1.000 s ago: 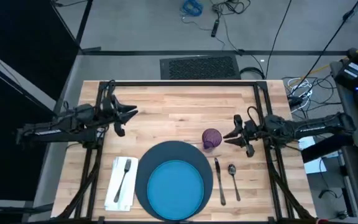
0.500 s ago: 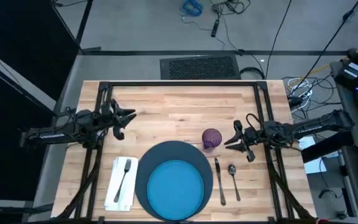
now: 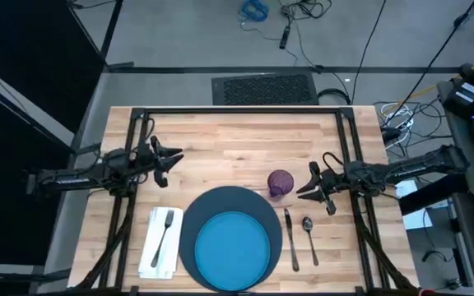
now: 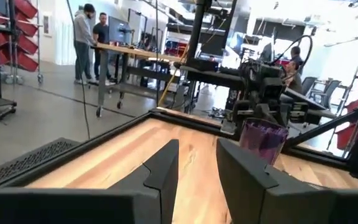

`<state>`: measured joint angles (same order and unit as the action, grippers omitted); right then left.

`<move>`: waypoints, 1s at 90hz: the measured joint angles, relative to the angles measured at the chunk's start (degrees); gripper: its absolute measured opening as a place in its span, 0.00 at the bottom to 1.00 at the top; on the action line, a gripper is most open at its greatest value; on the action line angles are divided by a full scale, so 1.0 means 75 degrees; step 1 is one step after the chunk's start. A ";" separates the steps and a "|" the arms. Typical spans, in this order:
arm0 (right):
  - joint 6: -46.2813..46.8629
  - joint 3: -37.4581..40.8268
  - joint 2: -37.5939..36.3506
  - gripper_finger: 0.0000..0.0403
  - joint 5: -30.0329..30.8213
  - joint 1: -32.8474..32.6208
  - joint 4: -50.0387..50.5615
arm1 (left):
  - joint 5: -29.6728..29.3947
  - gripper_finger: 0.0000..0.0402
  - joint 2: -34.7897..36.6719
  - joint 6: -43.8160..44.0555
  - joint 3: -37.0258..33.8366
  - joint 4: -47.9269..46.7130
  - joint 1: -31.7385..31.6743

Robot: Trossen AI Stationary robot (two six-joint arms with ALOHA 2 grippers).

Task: Set table place
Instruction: Return to Home Position

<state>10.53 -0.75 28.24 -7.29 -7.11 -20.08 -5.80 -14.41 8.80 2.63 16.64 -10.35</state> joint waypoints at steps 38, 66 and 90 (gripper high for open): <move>0.0276 -0.0001 0.0007 0.15 0.0415 -0.0012 0.0527 | -0.0370 0.23 0.0000 -0.0050 -0.0147 0.0053 0.0000; 0.0328 -0.0004 0.0009 0.15 0.0397 -0.0015 0.0569 | 0.0163 0.23 -0.0009 -0.0282 -0.0289 0.0516 0.0156; 0.0177 -0.0004 0.0009 0.15 0.0399 -0.0015 0.0580 | 0.0313 0.23 -0.0079 -0.0430 -0.0291 -0.1088 0.0298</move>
<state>11.85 -0.78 28.31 -4.29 -7.22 -15.73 -3.46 -15.00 5.57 0.45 8.48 -8.11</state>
